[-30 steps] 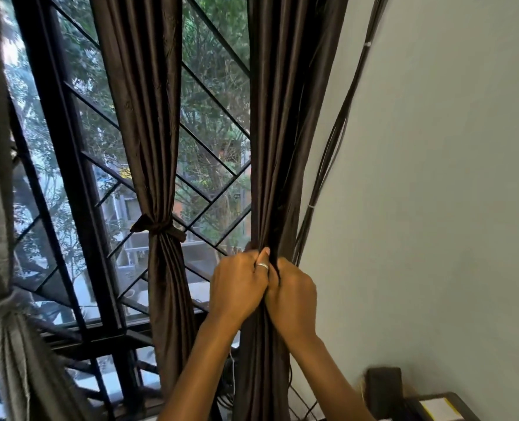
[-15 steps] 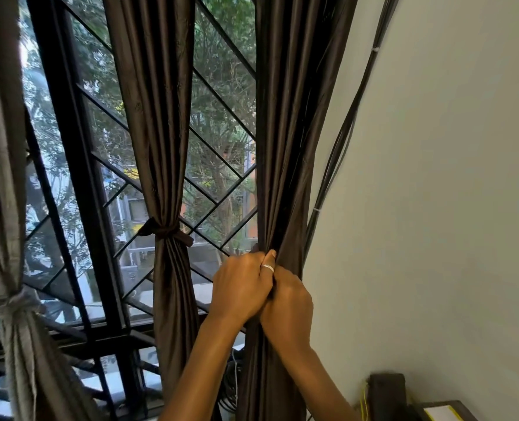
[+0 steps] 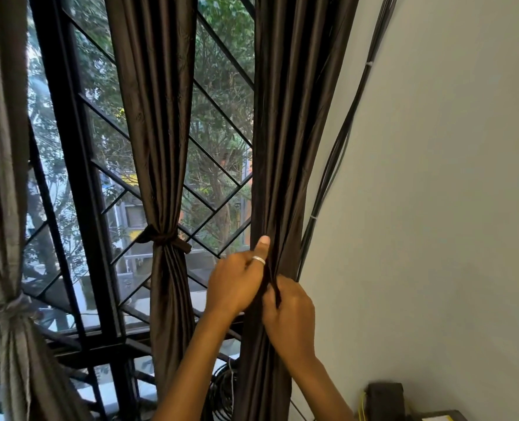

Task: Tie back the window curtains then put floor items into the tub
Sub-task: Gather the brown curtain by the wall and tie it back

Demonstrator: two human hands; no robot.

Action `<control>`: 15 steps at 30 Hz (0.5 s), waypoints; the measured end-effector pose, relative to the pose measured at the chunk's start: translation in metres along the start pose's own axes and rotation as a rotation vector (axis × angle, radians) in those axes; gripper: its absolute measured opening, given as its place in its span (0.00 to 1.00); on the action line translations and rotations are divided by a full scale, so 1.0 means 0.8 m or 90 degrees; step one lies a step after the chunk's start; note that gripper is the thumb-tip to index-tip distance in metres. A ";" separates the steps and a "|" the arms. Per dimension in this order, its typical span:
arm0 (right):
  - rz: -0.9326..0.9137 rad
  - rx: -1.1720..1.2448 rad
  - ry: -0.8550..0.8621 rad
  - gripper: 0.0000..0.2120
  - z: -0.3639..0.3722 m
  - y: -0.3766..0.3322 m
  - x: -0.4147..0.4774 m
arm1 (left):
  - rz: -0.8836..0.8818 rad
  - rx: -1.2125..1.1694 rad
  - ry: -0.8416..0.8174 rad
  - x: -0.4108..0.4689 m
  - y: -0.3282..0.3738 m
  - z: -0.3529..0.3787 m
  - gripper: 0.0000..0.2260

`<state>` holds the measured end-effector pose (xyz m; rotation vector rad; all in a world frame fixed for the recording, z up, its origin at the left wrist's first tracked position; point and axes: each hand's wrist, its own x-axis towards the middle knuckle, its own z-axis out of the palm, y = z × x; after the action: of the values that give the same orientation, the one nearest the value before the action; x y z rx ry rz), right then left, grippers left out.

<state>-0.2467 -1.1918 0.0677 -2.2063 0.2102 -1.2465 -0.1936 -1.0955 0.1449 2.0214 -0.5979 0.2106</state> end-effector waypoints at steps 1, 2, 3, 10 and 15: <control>0.006 0.003 -0.006 0.06 -0.002 0.001 0.001 | -0.018 -0.045 -0.015 0.006 -0.009 0.001 0.32; 0.013 0.012 -0.009 0.07 -0.007 -0.001 0.002 | -0.042 -0.108 -0.032 0.010 -0.017 0.004 0.30; 0.021 0.025 -0.006 0.09 -0.010 -0.001 0.003 | -0.070 -0.178 -0.056 0.011 -0.022 0.009 0.28; 0.167 0.242 -0.046 0.08 -0.027 -0.009 0.012 | -0.072 -0.293 -0.158 -0.006 -0.020 0.025 0.29; 0.248 0.381 -0.090 0.10 -0.037 -0.008 0.020 | -0.083 -0.363 -0.205 -0.002 -0.018 0.025 0.25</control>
<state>-0.2633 -1.2051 0.0946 -1.6268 0.1708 -0.8013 -0.1898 -1.1060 0.1229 1.5336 -0.6343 -0.3390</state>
